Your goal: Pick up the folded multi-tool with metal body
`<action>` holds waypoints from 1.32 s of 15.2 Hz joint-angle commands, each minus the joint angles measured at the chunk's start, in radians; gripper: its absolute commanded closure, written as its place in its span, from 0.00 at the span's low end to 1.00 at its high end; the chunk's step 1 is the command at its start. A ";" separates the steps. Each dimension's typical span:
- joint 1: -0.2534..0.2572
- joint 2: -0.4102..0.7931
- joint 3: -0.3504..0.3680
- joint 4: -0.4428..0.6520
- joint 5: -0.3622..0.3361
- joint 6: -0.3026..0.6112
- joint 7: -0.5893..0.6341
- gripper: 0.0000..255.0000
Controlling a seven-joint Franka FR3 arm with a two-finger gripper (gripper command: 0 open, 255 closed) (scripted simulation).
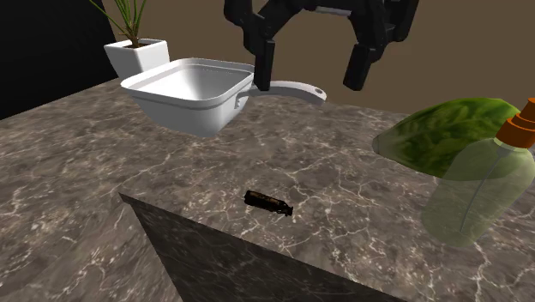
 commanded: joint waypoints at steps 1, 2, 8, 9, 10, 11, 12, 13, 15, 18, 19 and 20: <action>0.000 0.000 0.000 0.000 0.000 0.000 0.000 0.00; 0.011 0.021 -0.005 -0.016 -0.012 0.030 -0.039 0.00; 0.071 0.176 -0.030 -0.087 -0.080 0.224 -0.258 0.00; 0.080 0.206 -0.033 -0.095 -0.092 0.257 -0.293 0.00; 0.089 0.237 -0.036 -0.102 -0.103 0.291 -0.327 0.00; 0.098 0.269 -0.038 -0.108 -0.114 0.326 -0.360 0.00; 0.105 0.302 -0.041 -0.113 -0.125 0.360 -0.393 0.00; 0.113 0.336 -0.043 -0.117 -0.137 0.395 -0.425 0.00; 0.128 0.407 -0.045 -0.121 -0.160 0.465 -0.487 0.00; 0.146 0.520 -0.046 -0.120 -0.198 0.569 -0.573 0.00; 0.147 0.526 -0.045 -0.120 -0.200 0.575 -0.578 0.00; 0.147 0.535 -0.046 -0.126 -0.200 0.590 -0.577 0.00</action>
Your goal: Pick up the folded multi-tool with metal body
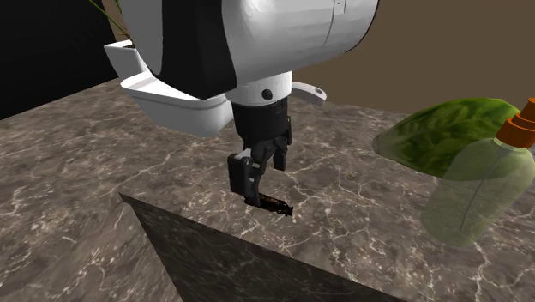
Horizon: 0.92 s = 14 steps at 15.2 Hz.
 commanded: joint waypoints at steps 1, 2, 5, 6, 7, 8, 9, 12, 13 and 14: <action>0.003 0.026 0.001 -0.006 -0.004 0.033 -0.006 0.00; 0.002 0.036 0.001 -0.012 -0.004 0.048 -0.006 0.00; 0.002 0.069 -0.001 -0.027 -0.006 0.096 -0.004 0.00; 0.002 0.087 -0.001 -0.034 -0.006 0.121 -0.003 0.00; 0.002 0.087 -0.001 -0.034 -0.006 0.121 -0.003 0.00; 0.002 0.087 -0.001 -0.034 -0.006 0.121 -0.003 0.00; 0.002 0.086 -0.001 -0.034 -0.006 0.121 -0.002 1.00; 0.002 0.085 -0.001 -0.034 -0.006 0.120 -0.002 1.00; 0.002 0.085 -0.001 -0.034 -0.006 0.120 -0.002 1.00; 0.002 0.085 -0.001 -0.034 -0.006 0.120 -0.002 1.00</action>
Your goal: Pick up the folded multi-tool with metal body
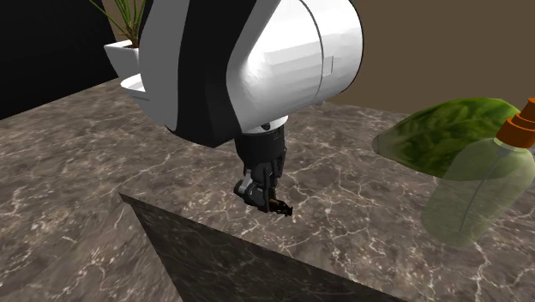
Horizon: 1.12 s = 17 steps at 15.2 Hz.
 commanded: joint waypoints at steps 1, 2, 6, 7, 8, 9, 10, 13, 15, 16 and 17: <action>0.000 0.000 0.000 0.000 0.000 0.000 0.000 1.00; 0.000 0.000 0.000 0.000 0.000 0.000 0.000 1.00; 0.000 -0.021 0.000 0.009 0.001 -0.031 -0.002 1.00; 0.000 -0.032 0.001 0.014 0.001 -0.047 -0.002 1.00; 0.000 -0.043 0.001 0.019 0.002 -0.062 -0.003 1.00; 0.000 -0.053 0.001 0.025 0.002 -0.078 -0.004 1.00; 0.001 -0.064 0.002 0.030 0.002 -0.094 -0.004 1.00; 0.001 -0.093 0.003 0.048 0.004 -0.141 -0.006 1.00; 0.001 -0.110 0.004 0.061 0.005 -0.172 -0.008 1.00; 0.001 -0.119 0.004 0.068 0.005 -0.187 -0.008 1.00; 0.001 -0.127 0.005 0.076 0.006 -0.203 -0.009 1.00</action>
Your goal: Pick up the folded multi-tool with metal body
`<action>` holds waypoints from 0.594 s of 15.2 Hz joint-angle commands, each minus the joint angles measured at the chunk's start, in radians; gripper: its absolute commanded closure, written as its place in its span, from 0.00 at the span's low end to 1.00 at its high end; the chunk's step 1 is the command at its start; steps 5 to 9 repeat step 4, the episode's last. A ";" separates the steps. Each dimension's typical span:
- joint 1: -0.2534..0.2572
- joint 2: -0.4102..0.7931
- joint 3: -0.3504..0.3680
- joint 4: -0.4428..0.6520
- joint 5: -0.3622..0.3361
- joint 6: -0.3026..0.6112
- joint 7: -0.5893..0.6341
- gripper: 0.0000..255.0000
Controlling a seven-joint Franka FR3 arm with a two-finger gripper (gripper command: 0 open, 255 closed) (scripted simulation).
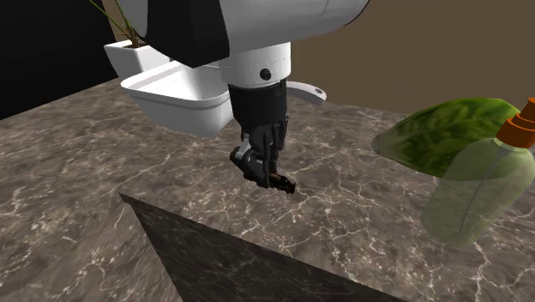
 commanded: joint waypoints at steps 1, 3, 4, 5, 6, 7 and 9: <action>0.001 -0.020 0.002 0.014 0.001 -0.034 0.000 1.00; 0.001 -0.029 0.003 0.022 0.002 -0.052 -0.001 1.00; 0.001 -0.029 0.003 0.022 0.002 -0.052 -0.001 1.00; 0.001 -0.029 0.003 0.022 0.002 -0.052 -0.001 1.00; 0.001 -0.029 0.003 0.022 0.002 -0.052 -0.001 1.00; 0.001 -0.029 0.003 0.022 0.002 -0.052 -0.001 1.00; 0.001 -0.029 0.003 0.022 0.002 -0.052 -0.001 1.00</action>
